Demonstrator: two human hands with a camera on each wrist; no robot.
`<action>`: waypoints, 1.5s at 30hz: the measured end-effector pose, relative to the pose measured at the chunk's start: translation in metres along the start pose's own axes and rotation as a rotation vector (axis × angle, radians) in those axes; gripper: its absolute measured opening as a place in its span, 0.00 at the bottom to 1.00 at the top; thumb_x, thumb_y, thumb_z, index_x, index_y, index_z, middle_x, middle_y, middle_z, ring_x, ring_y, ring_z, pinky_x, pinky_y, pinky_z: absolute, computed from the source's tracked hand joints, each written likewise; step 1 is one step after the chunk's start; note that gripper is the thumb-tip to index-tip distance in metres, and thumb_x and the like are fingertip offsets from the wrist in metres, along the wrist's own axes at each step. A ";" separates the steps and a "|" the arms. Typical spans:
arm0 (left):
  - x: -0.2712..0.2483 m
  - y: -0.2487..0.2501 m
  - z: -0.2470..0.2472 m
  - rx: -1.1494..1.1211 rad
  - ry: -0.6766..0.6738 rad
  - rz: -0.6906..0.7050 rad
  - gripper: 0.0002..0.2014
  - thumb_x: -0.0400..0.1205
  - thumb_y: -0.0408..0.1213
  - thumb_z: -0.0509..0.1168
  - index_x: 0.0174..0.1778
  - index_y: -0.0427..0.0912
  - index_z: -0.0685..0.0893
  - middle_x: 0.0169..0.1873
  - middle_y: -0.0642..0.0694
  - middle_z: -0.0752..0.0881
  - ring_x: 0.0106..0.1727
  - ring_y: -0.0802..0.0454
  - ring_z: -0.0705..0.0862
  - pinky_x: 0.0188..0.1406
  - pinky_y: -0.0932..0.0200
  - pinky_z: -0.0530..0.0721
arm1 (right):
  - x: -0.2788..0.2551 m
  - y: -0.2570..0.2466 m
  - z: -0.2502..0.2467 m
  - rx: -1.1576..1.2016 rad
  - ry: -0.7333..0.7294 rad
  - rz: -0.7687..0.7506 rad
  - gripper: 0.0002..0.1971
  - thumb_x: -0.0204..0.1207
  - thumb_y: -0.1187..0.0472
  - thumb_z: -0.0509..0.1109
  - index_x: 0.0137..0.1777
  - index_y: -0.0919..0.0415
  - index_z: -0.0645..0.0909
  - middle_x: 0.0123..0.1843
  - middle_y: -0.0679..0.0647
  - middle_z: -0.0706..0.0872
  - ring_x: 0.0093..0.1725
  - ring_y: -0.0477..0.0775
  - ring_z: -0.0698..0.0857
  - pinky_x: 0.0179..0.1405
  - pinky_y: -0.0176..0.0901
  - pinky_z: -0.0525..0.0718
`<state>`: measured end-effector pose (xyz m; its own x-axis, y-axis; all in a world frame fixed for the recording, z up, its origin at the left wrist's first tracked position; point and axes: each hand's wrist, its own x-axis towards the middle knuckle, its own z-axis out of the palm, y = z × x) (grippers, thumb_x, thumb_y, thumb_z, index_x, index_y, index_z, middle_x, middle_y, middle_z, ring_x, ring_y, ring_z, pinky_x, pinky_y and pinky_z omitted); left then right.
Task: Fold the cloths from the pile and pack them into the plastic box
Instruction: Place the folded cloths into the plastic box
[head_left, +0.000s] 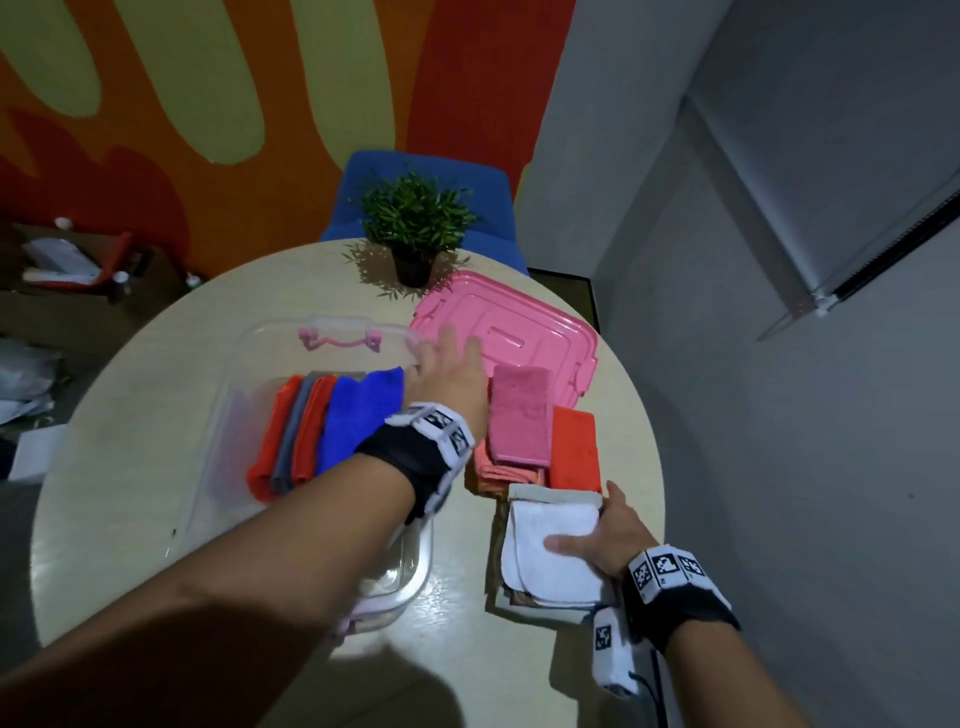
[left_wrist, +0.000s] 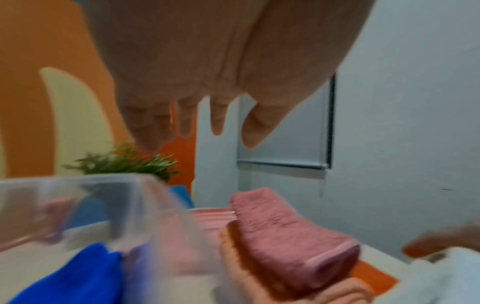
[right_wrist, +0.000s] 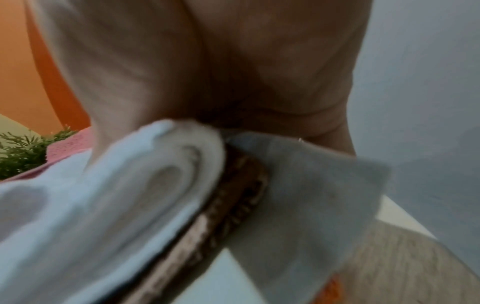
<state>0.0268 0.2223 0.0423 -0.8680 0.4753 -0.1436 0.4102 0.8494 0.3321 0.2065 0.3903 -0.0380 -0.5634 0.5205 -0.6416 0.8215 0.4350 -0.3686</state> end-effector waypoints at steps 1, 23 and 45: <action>-0.007 0.011 0.003 -0.068 0.069 0.063 0.27 0.80 0.31 0.63 0.75 0.43 0.66 0.75 0.38 0.67 0.72 0.36 0.68 0.68 0.39 0.76 | 0.003 0.003 0.003 0.026 0.019 0.055 0.75 0.45 0.35 0.88 0.86 0.57 0.45 0.78 0.60 0.73 0.72 0.62 0.78 0.71 0.53 0.79; -0.083 0.030 0.184 -0.718 -0.677 -0.293 0.57 0.62 0.73 0.59 0.83 0.39 0.62 0.77 0.40 0.75 0.74 0.42 0.77 0.73 0.48 0.77 | 0.002 0.026 -0.010 0.129 -0.099 0.063 0.73 0.51 0.18 0.72 0.87 0.59 0.43 0.84 0.58 0.67 0.78 0.64 0.73 0.76 0.53 0.72; 0.052 0.027 0.121 -0.515 -0.467 -0.454 0.44 0.83 0.63 0.62 0.83 0.31 0.62 0.79 0.34 0.71 0.74 0.38 0.77 0.66 0.56 0.76 | 0.115 -0.023 -0.041 -0.254 -0.021 -0.047 0.30 0.78 0.49 0.74 0.74 0.57 0.65 0.67 0.60 0.82 0.64 0.64 0.83 0.64 0.52 0.81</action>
<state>0.0259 0.2974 -0.0690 -0.6660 0.2544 -0.7013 -0.2302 0.8241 0.5176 0.1193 0.4705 -0.0757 -0.5961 0.4814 -0.6426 0.7449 0.6302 -0.2190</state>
